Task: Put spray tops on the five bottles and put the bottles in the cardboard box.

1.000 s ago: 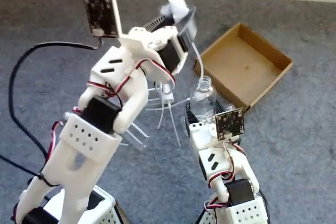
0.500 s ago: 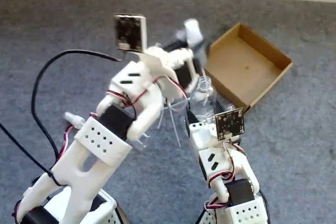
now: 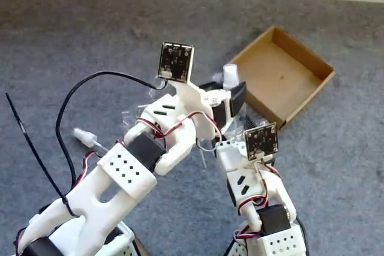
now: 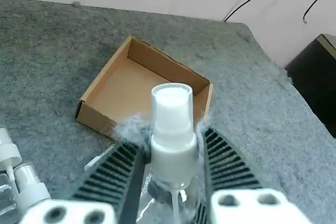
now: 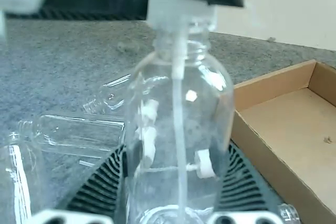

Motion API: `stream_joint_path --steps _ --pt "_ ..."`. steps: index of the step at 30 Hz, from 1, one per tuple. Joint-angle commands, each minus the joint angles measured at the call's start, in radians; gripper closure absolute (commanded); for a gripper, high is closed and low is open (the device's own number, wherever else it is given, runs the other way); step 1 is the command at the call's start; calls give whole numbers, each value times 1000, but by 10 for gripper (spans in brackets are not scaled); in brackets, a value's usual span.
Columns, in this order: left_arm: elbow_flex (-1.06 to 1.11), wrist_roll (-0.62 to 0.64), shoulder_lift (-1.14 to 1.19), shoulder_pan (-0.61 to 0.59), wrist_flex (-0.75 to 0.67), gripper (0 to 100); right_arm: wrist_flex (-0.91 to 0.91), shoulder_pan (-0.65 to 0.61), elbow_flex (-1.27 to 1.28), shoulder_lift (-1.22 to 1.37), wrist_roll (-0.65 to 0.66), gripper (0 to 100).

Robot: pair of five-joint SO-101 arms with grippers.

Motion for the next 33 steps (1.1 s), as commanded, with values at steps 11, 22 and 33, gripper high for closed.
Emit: stream_joint_path --steps 11,22,33 --pt "8 -117 -27 12 48 806 5 12 110 -16 -3 920" --pt "10 -121 -128 5 61 779 5 12 110 -16 -3 920" --pt "12 -213 -292 -35 338 782 5 12 110 -16 -3 920"
